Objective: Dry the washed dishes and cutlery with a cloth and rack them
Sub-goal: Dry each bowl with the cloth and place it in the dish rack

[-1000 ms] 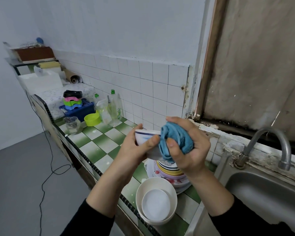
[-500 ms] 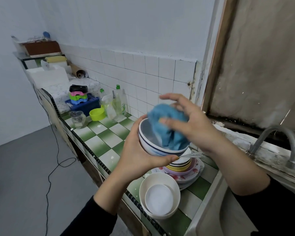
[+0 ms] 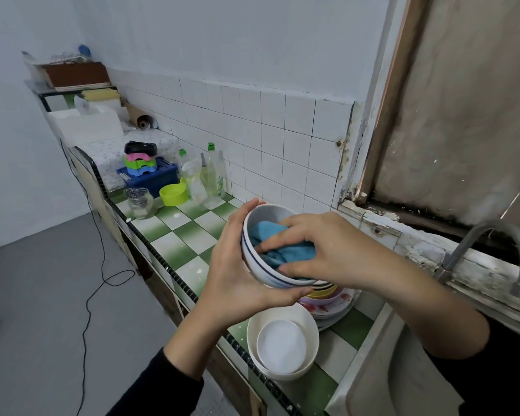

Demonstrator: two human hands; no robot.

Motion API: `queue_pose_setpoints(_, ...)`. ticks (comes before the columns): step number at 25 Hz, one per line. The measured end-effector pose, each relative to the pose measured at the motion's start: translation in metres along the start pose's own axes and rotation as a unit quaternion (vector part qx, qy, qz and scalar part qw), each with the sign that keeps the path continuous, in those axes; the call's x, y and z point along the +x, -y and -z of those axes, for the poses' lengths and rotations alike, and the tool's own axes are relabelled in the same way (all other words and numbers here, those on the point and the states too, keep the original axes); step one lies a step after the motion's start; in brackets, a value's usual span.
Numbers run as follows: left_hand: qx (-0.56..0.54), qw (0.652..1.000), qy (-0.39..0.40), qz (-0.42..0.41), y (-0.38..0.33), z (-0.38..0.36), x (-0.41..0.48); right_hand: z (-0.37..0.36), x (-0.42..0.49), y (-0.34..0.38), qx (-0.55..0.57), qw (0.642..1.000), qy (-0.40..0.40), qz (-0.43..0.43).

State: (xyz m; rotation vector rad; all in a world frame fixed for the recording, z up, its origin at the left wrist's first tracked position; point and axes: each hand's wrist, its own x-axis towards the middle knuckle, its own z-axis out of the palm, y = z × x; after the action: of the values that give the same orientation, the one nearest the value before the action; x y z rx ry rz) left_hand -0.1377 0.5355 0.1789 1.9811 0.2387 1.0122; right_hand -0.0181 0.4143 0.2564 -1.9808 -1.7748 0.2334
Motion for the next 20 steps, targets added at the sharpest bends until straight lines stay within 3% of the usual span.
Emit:
queue_pose_setpoints(3,0.014,1.0,0.004,-0.02,-0.003,-0.001,-0.002,0.003,0.004,0.001,-0.102,0.994,-0.021,-0.042)
queue_pose_setpoints(6,0.008,0.999,0.012,-0.033,-0.006,0.0,0.0,-0.005,0.004,0.003,-0.005,0.995,-0.094,-0.016)
queue_pose_setpoints(8,-0.007,0.999,0.01,-0.038,-0.008,0.005,0.0,-0.003,0.001,0.003,0.065,0.997,-0.04,0.023)
queue_pose_setpoints(11,-0.023,0.999,0.011,-0.042,-0.008,0.009,-0.001,0.013,-0.001,-0.001,0.033,0.996,0.05,0.068)
queue_pose_setpoints(16,-0.05,0.998,0.018,-0.041,-0.01,0.004,-0.004,0.012,-0.003,-0.001,-0.004,0.997,-0.065,0.038)
queue_pose_setpoints(20,-0.119,0.992,0.031,0.014,-0.009,0.006,-0.004,0.012,-0.007,-0.004,0.086,0.99,0.029,0.107)
